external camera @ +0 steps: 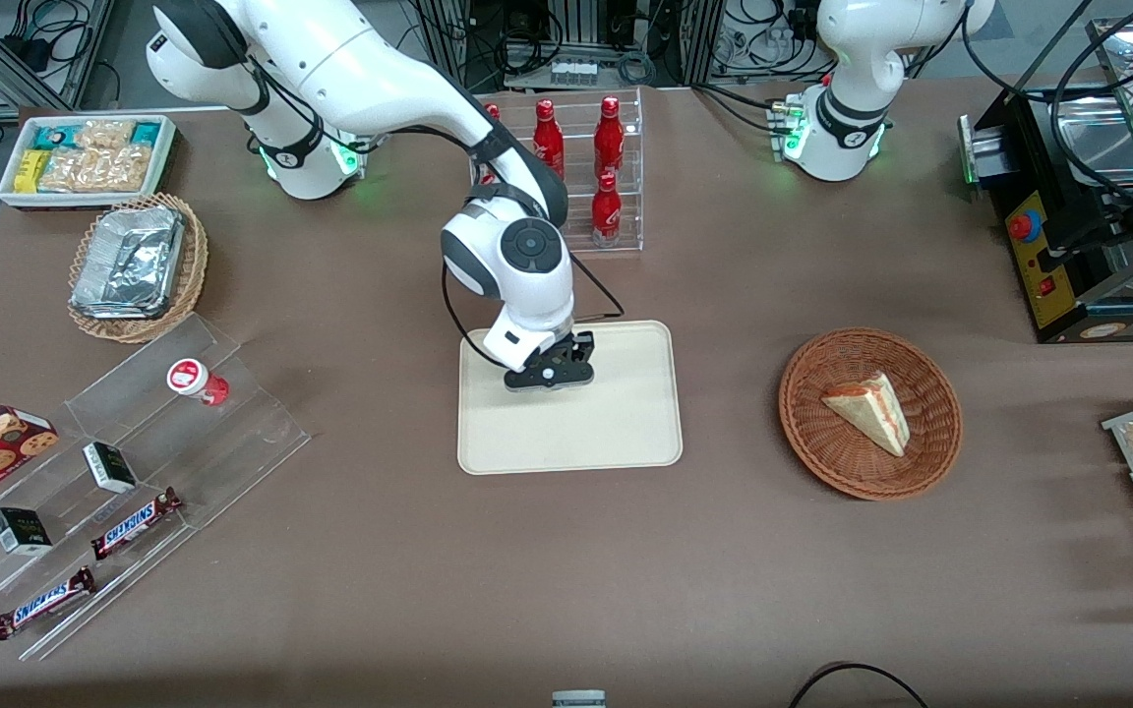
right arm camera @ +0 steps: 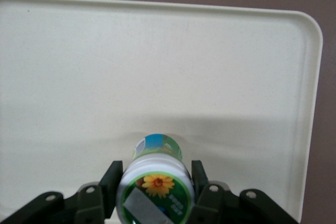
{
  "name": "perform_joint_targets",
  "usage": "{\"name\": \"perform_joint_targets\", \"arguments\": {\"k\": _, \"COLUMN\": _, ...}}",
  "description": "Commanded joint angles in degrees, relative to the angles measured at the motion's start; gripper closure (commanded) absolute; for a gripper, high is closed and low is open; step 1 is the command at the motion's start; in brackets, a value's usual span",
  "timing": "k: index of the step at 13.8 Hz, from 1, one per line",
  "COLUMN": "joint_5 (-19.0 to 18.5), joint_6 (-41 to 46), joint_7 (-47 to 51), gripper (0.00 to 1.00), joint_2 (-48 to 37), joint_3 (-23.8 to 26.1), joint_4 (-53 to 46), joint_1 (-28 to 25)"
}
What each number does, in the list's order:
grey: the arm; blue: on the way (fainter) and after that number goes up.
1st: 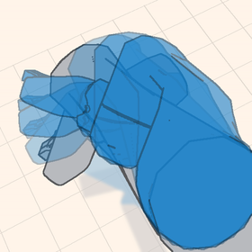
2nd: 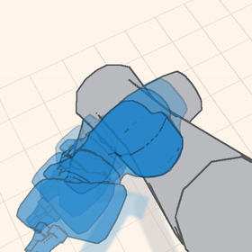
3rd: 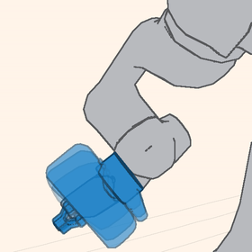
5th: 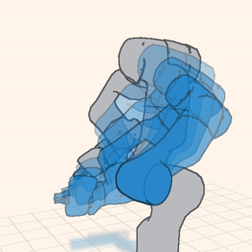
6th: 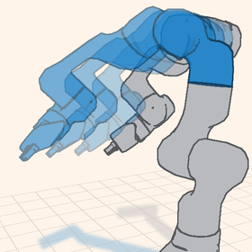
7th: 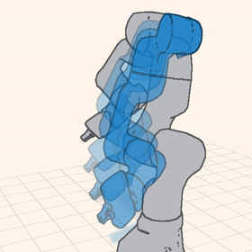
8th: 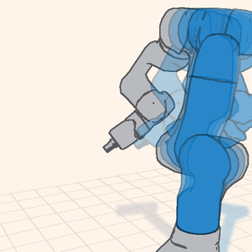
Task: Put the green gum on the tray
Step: 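Lower the gum bottle onto the tray and open the right gripper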
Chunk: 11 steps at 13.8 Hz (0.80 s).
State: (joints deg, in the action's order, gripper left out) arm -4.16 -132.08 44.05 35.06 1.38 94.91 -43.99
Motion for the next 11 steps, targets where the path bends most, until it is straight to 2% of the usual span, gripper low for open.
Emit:
{"name": "perform_joint_targets", "arguments": {"k": 1, "joint_5": -1.5, "joint_6": -1.3, "joint_7": 2.3, "gripper": 1.00, "joint_2": 2.6, "joint_3": -0.5, "joint_4": -2.5, "joint_1": -0.9}}
{"name": "perform_joint_targets", "arguments": {"k": 7, "joint_5": -2.0, "joint_6": -2.6, "joint_7": 4.4, "gripper": 1.00, "joint_2": 5.2, "joint_3": -0.7, "joint_4": -4.4, "joint_1": -2.1}}
{"name": "perform_joint_targets", "arguments": {"k": 8, "joint_5": -2.1, "joint_6": -2.6, "joint_7": 4.3, "gripper": 0.60, "joint_2": 5.2, "joint_3": -0.8, "joint_4": -4.4, "joint_1": -2.1}}
{"name": "perform_joint_targets", "arguments": {"k": 9, "joint_5": -2.0, "joint_6": -2.6, "joint_7": 4.3, "gripper": 0.01, "joint_2": 5.0, "joint_3": -0.8, "joint_4": -4.4, "joint_1": -2.0}}
{"name": "perform_joint_targets", "arguments": {"k": 11, "joint_5": -1.9, "joint_6": -2.5, "joint_7": 3.9, "gripper": 0.00, "joint_2": 4.2, "joint_3": -0.8, "joint_4": -4.4, "joint_1": -1.4}}
